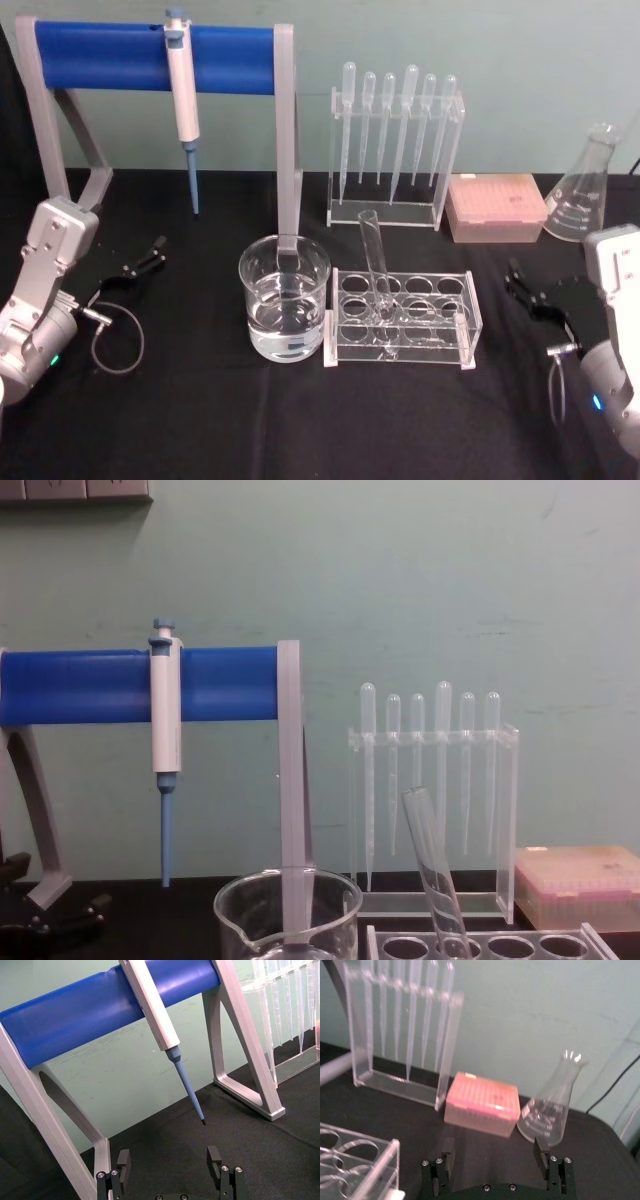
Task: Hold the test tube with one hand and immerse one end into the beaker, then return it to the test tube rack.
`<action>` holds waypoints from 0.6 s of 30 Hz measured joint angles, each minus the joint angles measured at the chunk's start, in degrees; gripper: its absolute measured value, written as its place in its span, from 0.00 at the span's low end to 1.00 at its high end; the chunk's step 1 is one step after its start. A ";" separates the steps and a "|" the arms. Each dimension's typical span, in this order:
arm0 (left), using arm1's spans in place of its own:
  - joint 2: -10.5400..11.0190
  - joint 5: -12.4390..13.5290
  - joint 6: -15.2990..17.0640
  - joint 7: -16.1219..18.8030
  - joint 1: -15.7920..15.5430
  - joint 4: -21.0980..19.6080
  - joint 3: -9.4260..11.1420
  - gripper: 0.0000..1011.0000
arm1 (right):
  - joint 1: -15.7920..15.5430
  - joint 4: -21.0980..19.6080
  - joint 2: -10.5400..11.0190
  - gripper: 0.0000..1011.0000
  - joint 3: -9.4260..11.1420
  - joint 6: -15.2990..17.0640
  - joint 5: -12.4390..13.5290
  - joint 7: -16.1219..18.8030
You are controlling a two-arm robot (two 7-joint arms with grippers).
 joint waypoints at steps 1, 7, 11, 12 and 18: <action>0.00 0.00 0.00 0.00 0.00 0.00 0.00 0.99 | 0.12 0.64 -0.24 0.99 0.09 -0.05 -0.08 -0.04; 0.00 0.00 0.00 0.00 0.00 0.00 0.00 0.99 | 0.41 2.66 -1.11 0.99 0.52 -0.08 -0.27 -0.01; 0.00 0.00 0.00 0.00 0.00 0.00 0.00 0.99 | 0.40 2.54 -1.05 0.99 0.48 -0.08 -0.30 -0.03; 0.00 0.00 0.00 0.00 0.00 0.00 0.00 0.99 | 0.40 2.53 -1.04 0.99 0.47 -0.08 -0.30 -0.03; 0.00 0.00 0.00 0.00 0.00 0.00 0.00 0.99 | 0.39 2.40 -0.98 0.99 0.44 -0.09 -0.32 -0.07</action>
